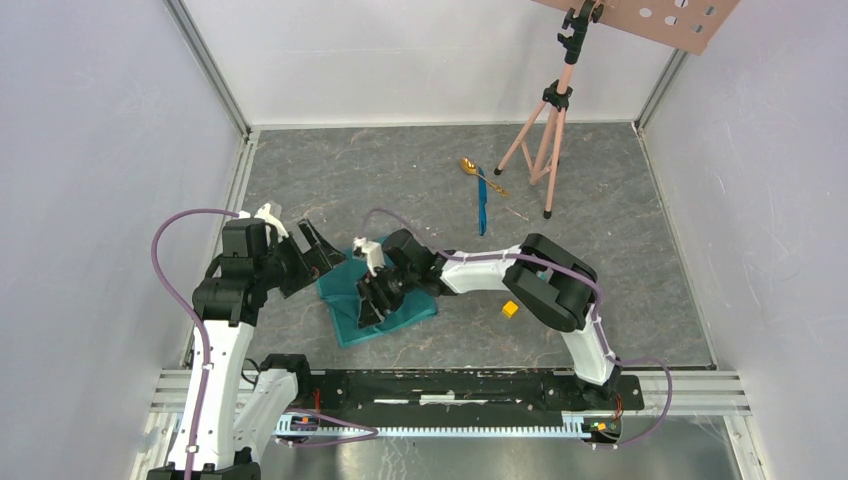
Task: Fold the napkin into a case and place the utensils inside
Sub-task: Smooth out the square-folded napkin at the center of the board, then rotate the square-folded napkin at the center of the board.
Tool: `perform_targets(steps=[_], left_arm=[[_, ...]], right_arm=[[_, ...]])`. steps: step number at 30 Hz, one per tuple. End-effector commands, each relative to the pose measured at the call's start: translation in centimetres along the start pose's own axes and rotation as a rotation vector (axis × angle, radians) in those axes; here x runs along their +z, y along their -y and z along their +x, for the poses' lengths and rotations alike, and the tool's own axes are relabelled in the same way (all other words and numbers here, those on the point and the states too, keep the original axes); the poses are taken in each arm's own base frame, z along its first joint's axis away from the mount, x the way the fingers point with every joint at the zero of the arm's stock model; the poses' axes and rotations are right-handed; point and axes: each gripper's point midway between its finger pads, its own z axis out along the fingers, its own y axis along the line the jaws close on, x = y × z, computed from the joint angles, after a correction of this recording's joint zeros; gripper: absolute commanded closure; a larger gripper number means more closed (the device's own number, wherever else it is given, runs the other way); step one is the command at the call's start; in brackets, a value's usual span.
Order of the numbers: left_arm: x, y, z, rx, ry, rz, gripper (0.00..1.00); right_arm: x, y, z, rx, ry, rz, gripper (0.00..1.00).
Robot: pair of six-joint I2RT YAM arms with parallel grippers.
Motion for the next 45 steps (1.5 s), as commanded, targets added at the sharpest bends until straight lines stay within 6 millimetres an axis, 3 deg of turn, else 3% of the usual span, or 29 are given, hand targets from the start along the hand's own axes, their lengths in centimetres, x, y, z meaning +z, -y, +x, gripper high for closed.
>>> perform_targets(steps=[1,8,12,17,21,24,28,36,41,45], left_arm=[[-0.6,0.5,-1.0,0.046,0.04,0.014,0.0],[-0.6,-0.2,-1.0,0.042,0.055,-0.016,0.0],[-0.8,-0.4,-1.3,0.037,0.08,-0.032,0.0],[-1.5,-0.5,-1.9,0.038,0.128,-0.046,0.0],[-2.3,-0.4,-2.1,0.054,0.151,-0.052,0.0],[-2.6,-0.6,-2.3,0.066,0.16,-0.065,0.0],[-2.8,-0.8,-2.5,0.078,0.171,-0.074,0.0],[-1.4,-0.9,-1.7,0.077,0.108,-0.06,0.0],[0.0,-0.3,-1.0,0.062,0.042,-0.011,0.0],[1.2,0.1,-0.2,0.044,-0.015,0.032,0.0]], right_arm=[[0.6,-1.4,0.5,-0.237,-0.076,0.101,0.29],[-0.7,-3.9,-0.2,-0.408,-0.021,0.115,0.26],[-1.2,-6.5,-1.0,-0.466,0.049,0.005,0.23],[-0.5,-10.6,-0.1,-0.297,0.069,-0.268,0.23],[-1.5,-12.5,-1.1,-0.158,0.146,-0.406,0.26],[-2.5,-10.9,-1.8,-0.024,0.188,-0.389,0.3],[-3.5,-5.6,-1.2,0.116,0.209,-0.212,0.37],[-6.1,1.9,1.6,0.112,0.153,0.112,0.37],[-7.5,6.3,3.6,0.135,0.119,0.3,0.52],[-9.0,10.0,4.2,0.153,0.11,0.438,0.57]])
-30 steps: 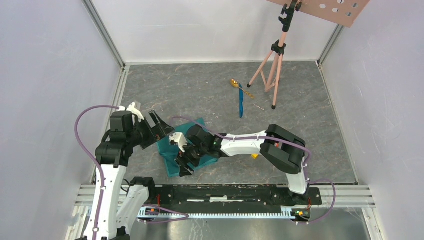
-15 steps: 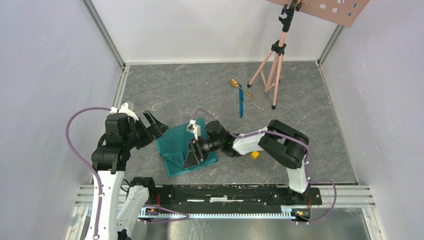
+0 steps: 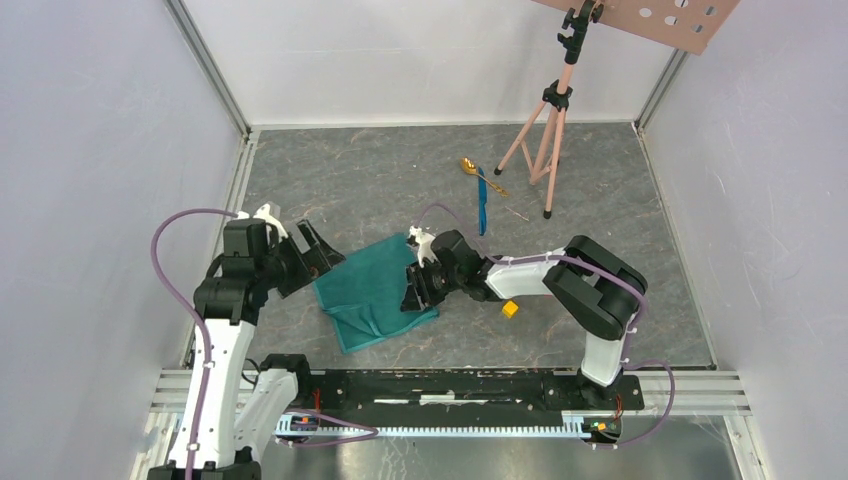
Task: Fold the napkin into a case and place the utensils inside
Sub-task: Rotate the square-folded napkin at the center of the board, then smooth out the square-folded napkin at the center of the board.
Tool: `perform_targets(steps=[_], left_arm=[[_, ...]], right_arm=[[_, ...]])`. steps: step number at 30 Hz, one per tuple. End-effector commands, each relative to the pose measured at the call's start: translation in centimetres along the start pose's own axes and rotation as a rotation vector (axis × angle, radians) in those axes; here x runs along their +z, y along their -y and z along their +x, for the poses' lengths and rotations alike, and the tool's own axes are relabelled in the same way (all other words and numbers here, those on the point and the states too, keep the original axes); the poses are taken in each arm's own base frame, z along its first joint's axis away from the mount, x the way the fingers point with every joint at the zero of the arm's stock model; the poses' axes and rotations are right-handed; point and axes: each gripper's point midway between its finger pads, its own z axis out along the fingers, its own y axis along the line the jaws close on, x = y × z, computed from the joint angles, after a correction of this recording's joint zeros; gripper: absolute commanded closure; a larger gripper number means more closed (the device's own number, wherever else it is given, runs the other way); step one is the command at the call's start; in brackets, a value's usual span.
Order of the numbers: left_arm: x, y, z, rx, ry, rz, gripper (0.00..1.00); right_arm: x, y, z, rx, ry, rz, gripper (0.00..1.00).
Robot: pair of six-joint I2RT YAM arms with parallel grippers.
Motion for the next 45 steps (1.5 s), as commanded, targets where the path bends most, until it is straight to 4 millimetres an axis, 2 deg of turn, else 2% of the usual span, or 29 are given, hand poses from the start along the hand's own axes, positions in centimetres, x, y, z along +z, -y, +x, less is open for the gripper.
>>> perform_targets(steps=[1,4,6,8,9,12,14,18,23,29,32,37,45], left_arm=[[1.3,1.3,0.6,0.027,-0.059,0.098,0.0],[2.4,1.6,1.5,0.008,-0.13,0.132,0.0],[3.4,1.9,2.0,-0.013,-0.171,0.166,0.0],[4.6,2.3,2.5,-0.046,-0.215,0.202,0.0],[5.1,2.4,2.6,-0.068,-0.232,0.212,0.0],[7.1,3.0,1.4,-0.121,-0.224,0.24,0.0],[8.4,3.3,0.3,-0.154,-0.2,0.248,0.0],[11.8,3.4,-0.6,-0.225,-0.235,0.259,0.0],[15.2,2.9,-1.2,-0.267,-0.259,0.236,0.0],[18.0,3.1,-0.3,-0.303,-0.303,0.237,0.0],[19.2,2.3,0.2,-0.317,-0.306,0.208,0.0],[20.7,-0.2,1.6,-0.344,-0.308,0.11,0.0],[21.3,-2.7,3.6,-0.385,-0.303,0.02,0.0]], right_arm=[[-1.4,6.4,-0.2,-0.027,0.004,0.249,0.58],[-2.5,9.2,-2.3,-0.074,0.024,0.356,0.58],[-2.9,9.1,-4.1,-0.134,0.038,0.342,0.56],[-2.7,7.3,-5.8,-0.208,0.024,0.268,0.52],[-2.5,5.8,-6.9,-0.23,0.034,0.206,0.49],[-2.4,1.5,-7.9,-0.207,0.057,0.01,0.39],[-2.1,-0.2,-7.7,-0.165,0.065,-0.093,0.37],[-1.0,-1.6,-6.5,-0.075,0.055,-0.2,0.38],[0.2,-1.4,-5.7,-0.069,0.038,-0.194,0.38],[1.6,-0.6,-4.0,-0.054,-0.008,-0.182,0.38],[2.0,-0.8,-3.8,-0.056,-0.015,-0.189,0.38],[2.5,-1.7,-3.5,-0.081,-0.029,-0.219,0.4],[2.7,-3.3,-3.4,-0.122,-0.034,-0.27,0.43]])
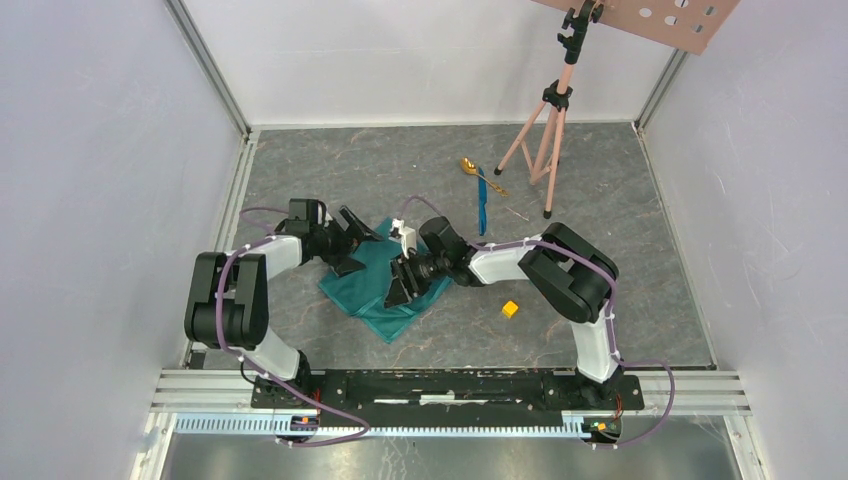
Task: Fold the napkin into a case and place the utensils inside
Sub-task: Smooth out the square-folded napkin at the center of the board.
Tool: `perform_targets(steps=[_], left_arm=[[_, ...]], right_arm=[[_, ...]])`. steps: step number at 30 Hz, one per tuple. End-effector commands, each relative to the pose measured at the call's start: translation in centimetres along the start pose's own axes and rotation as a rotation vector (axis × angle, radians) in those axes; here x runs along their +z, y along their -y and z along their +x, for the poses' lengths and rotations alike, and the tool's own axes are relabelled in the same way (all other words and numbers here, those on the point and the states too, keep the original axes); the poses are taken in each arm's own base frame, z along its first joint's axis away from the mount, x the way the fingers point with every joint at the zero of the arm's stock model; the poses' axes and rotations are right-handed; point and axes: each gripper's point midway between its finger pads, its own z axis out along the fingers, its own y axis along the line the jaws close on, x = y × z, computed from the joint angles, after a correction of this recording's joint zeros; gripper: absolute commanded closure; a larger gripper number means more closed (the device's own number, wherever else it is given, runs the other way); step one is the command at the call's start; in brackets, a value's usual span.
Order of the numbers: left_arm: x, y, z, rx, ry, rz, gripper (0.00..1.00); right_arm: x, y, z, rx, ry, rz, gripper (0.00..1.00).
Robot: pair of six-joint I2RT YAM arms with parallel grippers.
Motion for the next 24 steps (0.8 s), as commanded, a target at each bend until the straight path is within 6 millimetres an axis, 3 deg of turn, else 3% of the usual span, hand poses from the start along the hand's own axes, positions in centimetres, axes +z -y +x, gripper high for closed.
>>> perform_targets(steps=[1,5,9,14,16,20,24], left_arm=[[0.6,-2.1,-0.1,-0.05,0.05,-0.062,0.0],[0.4,-2.2,-0.1,-0.048,0.06,-0.066,0.0],[0.0,-1.8,-0.2,-0.034,0.065,-0.063,0.0],[-1.4,0.0,-0.8,0.041,0.083,-0.034,0.0],[-2.4,1.1,-0.9,0.086,0.082,-0.017,0.0],[-4.7,2.8,-0.9,0.185,0.102,-0.001,0.0],[-5.8,2.8,-0.2,0.227,0.098,-0.003,0.0]], right_arm=[[0.7,-1.6,-1.1,-0.066,0.014,-0.056,0.43],[1.2,-3.6,-1.1,-0.108,0.003,-0.1,0.44],[1.0,-5.5,0.6,-0.122,-0.04,-0.134,0.44],[-1.1,-6.9,3.4,-0.125,-0.073,-0.145,0.42],[-2.3,-7.0,3.3,-0.139,-0.057,-0.125,0.4],[-4.2,-5.3,2.5,-0.113,0.004,-0.046,0.36],[-5.3,-0.5,1.7,0.009,0.063,0.096,0.42]])
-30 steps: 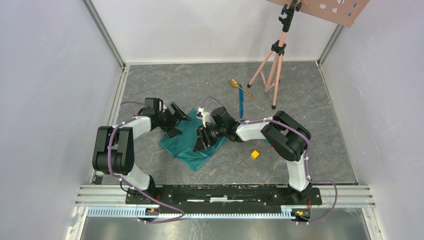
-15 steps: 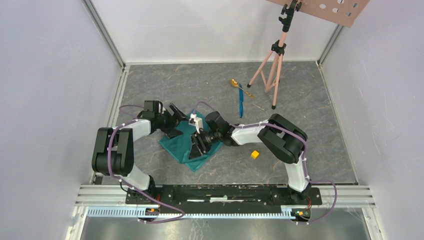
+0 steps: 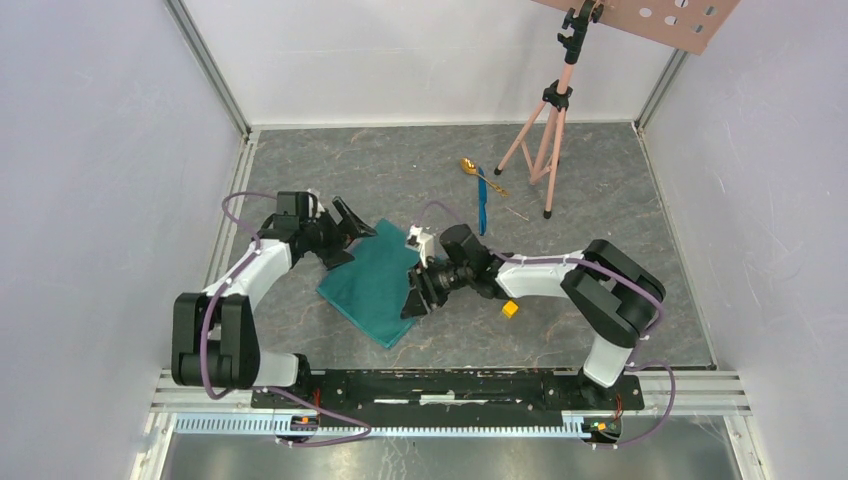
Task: Fold the napkin into a case and place the utensils inside
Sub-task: Smooth out the square-folded napkin at the center of the board, then rotate the square-folded napkin at the center of the board, then smooth out the square-folded napkin at the center of the board.
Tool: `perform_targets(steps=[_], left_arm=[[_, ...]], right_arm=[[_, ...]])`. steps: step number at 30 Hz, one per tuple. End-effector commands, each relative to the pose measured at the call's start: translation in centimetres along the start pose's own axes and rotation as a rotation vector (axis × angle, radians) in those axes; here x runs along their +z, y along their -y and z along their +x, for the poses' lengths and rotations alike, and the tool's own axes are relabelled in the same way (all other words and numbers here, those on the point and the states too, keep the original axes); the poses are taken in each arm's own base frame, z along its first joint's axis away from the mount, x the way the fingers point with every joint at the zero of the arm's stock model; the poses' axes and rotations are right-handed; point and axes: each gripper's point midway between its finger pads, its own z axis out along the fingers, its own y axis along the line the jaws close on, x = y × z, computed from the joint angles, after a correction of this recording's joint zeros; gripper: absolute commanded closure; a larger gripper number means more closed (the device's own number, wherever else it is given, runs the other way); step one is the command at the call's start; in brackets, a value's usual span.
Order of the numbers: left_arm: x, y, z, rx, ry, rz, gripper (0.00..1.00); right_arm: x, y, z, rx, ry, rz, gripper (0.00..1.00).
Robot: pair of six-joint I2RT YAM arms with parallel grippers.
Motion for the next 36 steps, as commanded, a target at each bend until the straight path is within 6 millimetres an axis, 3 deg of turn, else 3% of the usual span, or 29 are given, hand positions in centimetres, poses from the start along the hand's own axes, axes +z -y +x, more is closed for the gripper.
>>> perform_targets(steps=[1,5,8,13,15,18,21,24,27,33,36], left_arm=[[-1.7,0.7,0.0,0.118,0.008,0.007,0.0],[-1.0,-0.5,1.4,0.096,-0.039,-0.005,0.0],[-1.4,-0.2,1.9,0.107,-0.026,0.011,0.0],[-3.3,-0.6,2.5,0.155,0.001,-0.021,0.0],[-4.1,-1.1,2.4,0.177,0.028,-0.053,0.0],[-4.5,-1.8,2.3,0.187,0.056,-0.085,0.0],[-3.5,-2.3,2.5,0.177,0.023,-0.09,0.0],[-1.9,-2.7,3.1,0.149,-0.027,-0.075,0.02],[-0.7,-3.5,3.6,0.152,-0.039,-0.089,0.04],[0.8,-5.4,6.5,0.154,-0.1,-0.144,0.06],[1.0,-5.7,8.4,0.156,-0.11,-0.147,0.07]], right_arm=[[-1.5,5.3,-1.3,0.086,0.083,0.17,0.44],[-2.0,9.3,-2.5,0.073,0.098,0.3,0.52],[-2.9,12.4,-2.2,0.088,0.076,0.385,0.55],[-7.3,19.6,-2.6,0.036,-0.009,0.684,0.55],[-8.4,21.1,-4.9,-0.088,-0.043,0.767,0.53],[-8.4,19.8,-9.5,-0.189,-0.031,0.735,0.49],[-8.9,16.2,-13.4,-0.229,0.064,0.685,0.4],[-9.2,12.5,-14.2,-0.195,0.134,0.589,0.32],[-9.3,10.8,-11.8,-0.128,0.132,0.528,0.31],[-11.0,10.9,-4.5,0.097,0.096,0.549,0.3],[-12.0,10.5,-2.0,0.242,0.131,0.531,0.3]])
